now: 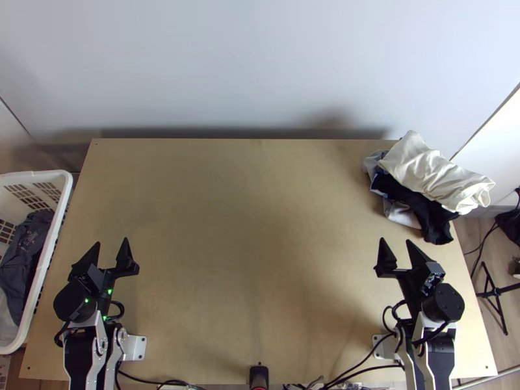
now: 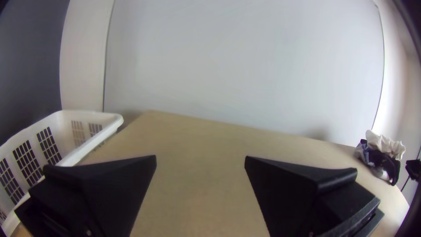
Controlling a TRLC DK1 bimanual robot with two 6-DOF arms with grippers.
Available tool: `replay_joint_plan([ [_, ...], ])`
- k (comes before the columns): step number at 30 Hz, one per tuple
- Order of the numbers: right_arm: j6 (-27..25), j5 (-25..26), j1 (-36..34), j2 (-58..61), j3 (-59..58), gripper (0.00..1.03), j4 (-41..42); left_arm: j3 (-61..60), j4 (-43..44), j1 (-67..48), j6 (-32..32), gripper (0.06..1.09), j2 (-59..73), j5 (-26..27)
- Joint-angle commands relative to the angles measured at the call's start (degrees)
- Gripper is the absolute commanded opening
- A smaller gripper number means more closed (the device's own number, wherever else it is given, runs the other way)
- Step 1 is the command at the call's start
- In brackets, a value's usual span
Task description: Fold the t-shirt
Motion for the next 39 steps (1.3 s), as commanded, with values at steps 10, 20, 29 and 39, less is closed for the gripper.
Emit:
replay_joint_plan([
  [10,0.0,0.1,0.0,0.0,0.0,0.99,0.0,0.0,0.1,0.0,0.0,1.04,0.0,0.0],
  [20,0.0,0.1,0.0,0.0,0.0,0.99,0.0,0.0,0.0,0.0,0.0,1.04,0.0,0.0],
  [29,0.1,0.1,1.1,-0.1,0.0,0.99,0.0,-0.1,-0.3,-3.2,2.1,1.04,0.1,-0.1],
  [39,0.1,0.1,2.5,-0.1,0.0,0.99,0.0,-0.1,-0.2,-3.7,2.0,1.04,0.2,-0.1],
])
